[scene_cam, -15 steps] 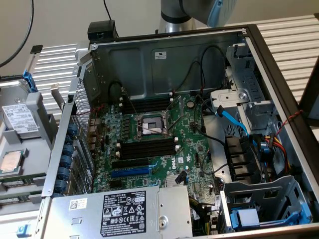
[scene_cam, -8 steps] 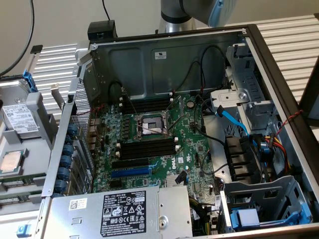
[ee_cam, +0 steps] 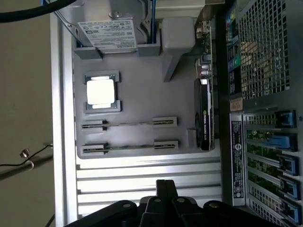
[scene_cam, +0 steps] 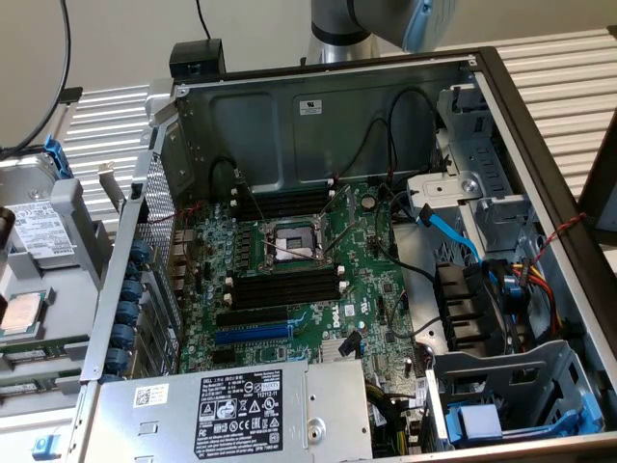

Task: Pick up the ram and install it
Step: 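Pick up the ram and move it above insertion slot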

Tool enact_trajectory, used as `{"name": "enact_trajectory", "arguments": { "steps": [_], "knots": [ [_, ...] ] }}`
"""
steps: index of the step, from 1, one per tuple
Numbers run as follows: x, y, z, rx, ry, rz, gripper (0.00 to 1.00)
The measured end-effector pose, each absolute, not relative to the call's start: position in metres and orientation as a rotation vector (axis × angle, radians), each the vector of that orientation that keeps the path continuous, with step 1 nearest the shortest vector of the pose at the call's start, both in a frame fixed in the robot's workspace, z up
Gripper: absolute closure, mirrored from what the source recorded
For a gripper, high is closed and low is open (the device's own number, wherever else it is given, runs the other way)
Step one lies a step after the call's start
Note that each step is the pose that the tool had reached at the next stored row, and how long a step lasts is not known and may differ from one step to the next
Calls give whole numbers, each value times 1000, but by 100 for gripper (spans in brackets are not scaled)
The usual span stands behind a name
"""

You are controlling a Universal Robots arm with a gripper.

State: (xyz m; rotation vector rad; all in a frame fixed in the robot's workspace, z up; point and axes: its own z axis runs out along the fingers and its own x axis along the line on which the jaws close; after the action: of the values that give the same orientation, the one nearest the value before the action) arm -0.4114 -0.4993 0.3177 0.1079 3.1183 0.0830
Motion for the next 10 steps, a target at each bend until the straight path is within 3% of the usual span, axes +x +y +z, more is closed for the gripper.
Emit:
{"name": "enact_trajectory", "arguments": {
  "steps": [10],
  "knots": [
    [-411, -499, 300, 105, 3118, 94, 89]
  ]
}}
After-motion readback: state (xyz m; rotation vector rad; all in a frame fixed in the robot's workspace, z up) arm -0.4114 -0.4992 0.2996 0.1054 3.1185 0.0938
